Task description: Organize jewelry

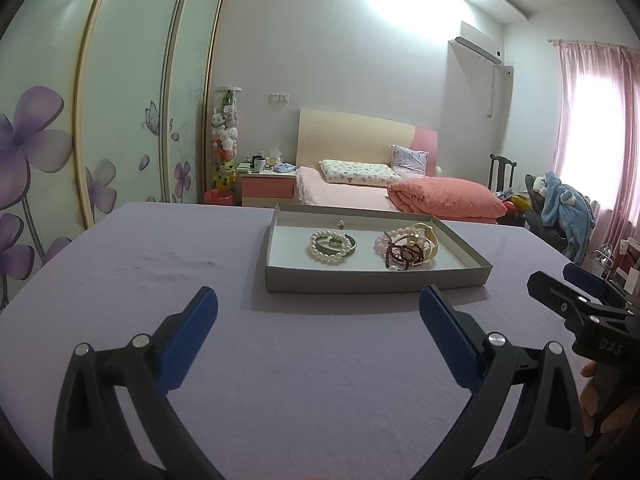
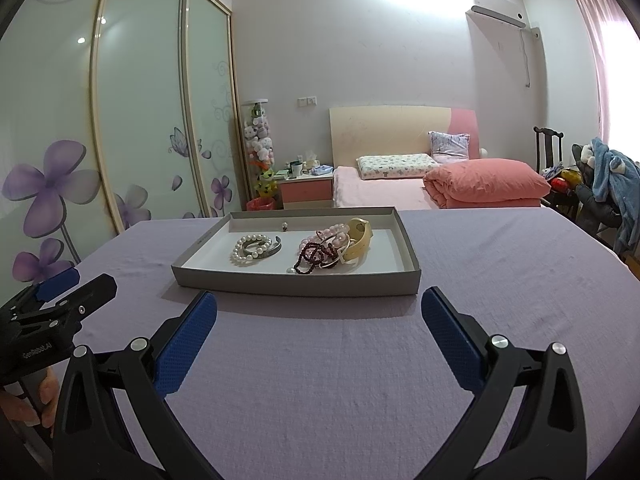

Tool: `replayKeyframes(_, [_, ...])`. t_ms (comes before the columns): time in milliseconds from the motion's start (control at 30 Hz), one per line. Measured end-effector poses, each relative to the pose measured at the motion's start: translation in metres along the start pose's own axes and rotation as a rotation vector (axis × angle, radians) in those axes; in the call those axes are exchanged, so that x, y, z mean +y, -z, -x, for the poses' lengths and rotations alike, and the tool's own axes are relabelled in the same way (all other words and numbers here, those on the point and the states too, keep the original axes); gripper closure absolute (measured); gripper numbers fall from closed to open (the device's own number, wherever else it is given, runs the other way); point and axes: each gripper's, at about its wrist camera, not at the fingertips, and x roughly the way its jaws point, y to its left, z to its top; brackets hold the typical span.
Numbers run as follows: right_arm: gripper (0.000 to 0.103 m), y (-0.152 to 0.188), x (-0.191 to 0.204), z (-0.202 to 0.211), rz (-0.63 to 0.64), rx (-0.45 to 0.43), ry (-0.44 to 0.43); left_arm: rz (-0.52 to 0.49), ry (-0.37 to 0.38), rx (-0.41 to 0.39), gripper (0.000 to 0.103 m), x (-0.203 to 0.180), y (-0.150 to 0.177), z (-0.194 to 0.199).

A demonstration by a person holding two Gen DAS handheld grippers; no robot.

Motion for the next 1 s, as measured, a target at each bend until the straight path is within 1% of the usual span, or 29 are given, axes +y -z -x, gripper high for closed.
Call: replayKeyframes(1000, [0.002, -0.0007, 0.0039, -0.0016, -0.003, -0.002, -0.005, 0.001, 0.000, -0.014, 0.004, -0.0038, -0.0014, 0.0018])
